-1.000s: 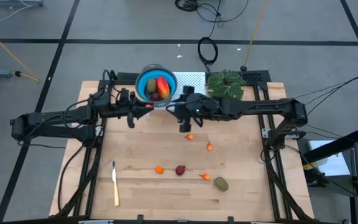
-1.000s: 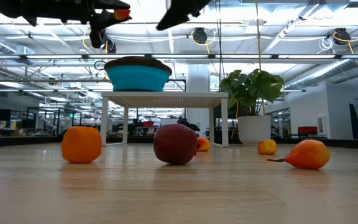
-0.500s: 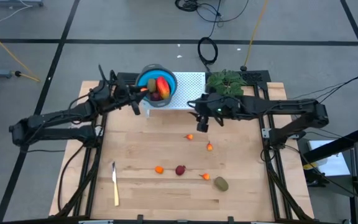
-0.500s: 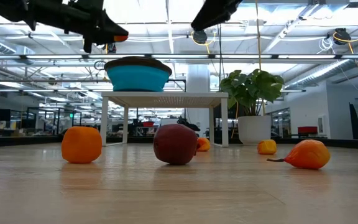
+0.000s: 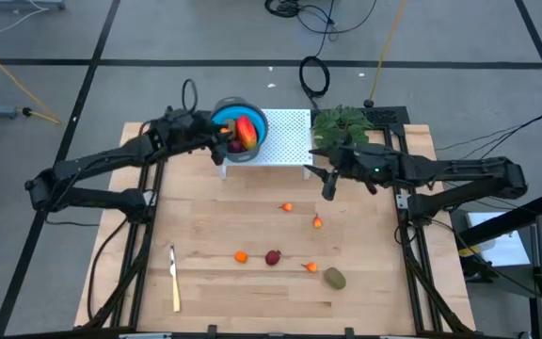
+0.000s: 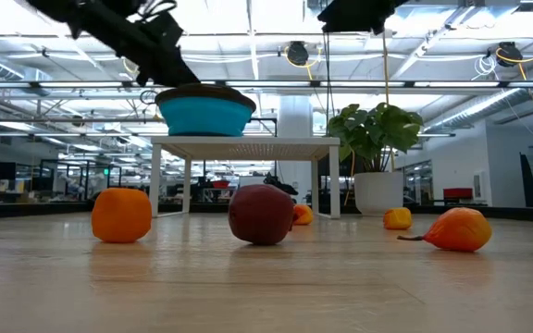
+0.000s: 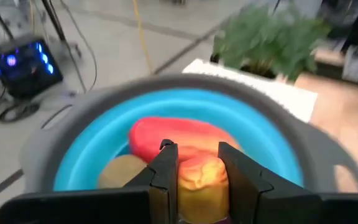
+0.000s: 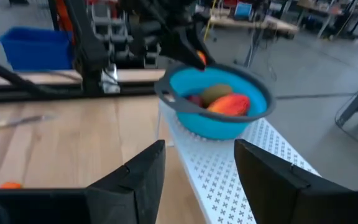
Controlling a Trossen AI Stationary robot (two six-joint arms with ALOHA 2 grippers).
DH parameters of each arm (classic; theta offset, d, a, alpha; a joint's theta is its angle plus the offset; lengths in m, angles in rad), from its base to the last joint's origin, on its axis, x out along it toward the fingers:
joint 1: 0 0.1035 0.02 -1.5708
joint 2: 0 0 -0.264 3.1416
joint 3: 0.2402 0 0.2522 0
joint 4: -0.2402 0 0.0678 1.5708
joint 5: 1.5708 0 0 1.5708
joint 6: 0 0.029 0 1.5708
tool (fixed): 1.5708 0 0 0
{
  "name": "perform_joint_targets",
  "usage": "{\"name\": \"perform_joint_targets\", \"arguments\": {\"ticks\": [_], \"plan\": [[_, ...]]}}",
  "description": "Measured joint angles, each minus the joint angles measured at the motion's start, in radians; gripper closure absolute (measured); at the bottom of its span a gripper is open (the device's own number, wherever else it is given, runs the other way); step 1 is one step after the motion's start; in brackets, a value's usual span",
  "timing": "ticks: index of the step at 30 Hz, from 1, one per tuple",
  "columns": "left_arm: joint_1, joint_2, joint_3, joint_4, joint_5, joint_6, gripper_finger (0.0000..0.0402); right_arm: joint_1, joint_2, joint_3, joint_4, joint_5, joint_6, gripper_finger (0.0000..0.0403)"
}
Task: Pick & Place Fruit
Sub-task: Put the peach in the blue strainer bowl on the shelf
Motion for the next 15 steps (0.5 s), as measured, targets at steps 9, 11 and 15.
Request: {"name": "perform_joint_targets", "arguments": {"ticks": [9,11,15], "plan": [[0.075,0.156,0.267,-0.365,0.034,0.018,0.0316,0.0,-0.126,-0.112,0.056,0.0,0.058,0.0218],[0.091,0.184,0.325,-0.434,0.062,0.016,0.0316,0.0,-0.142,-0.127,0.057,0.0,0.058,0.0219],[0.106,0.248,0.427,-0.574,0.076,0.015,0.0316,0.0,-0.157,-0.148,0.075,-0.001,0.058,0.0219]]}}
